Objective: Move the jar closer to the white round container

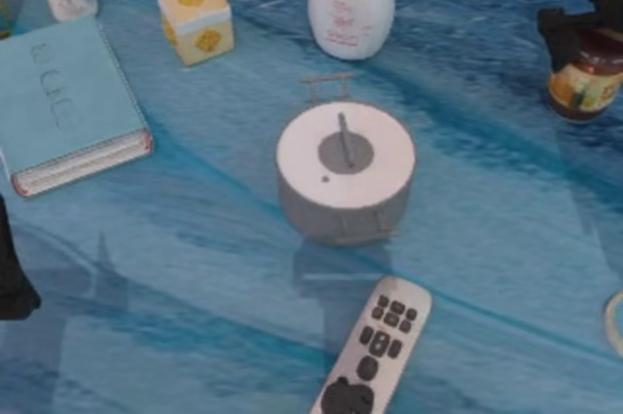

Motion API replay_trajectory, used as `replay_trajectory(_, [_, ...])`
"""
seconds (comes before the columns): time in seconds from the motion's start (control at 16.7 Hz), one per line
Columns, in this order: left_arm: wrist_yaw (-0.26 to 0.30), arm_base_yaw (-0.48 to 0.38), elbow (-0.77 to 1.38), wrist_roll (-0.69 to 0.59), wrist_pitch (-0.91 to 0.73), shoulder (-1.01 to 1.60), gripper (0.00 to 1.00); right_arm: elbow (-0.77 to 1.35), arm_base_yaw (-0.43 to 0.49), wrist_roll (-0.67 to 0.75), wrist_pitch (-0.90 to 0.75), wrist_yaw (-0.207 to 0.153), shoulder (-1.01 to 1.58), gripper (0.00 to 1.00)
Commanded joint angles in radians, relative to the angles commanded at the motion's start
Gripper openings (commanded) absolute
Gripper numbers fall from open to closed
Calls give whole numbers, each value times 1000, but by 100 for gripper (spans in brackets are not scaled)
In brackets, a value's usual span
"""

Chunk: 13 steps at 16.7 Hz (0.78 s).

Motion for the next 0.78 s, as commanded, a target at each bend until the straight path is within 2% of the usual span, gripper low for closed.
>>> replay_trajectory(0.18, [0,0,0,0,0,0,100,-70,4,-1,4,-4,-70,0])
replay_trajectory(0.6, [0,0,0,0,0,0,100,-473,13,3,15,-6,-459,0])
replay_trajectory(0.78, [0,0,0,0,0,0,100,-560,17,3,15,-6,-544,0])
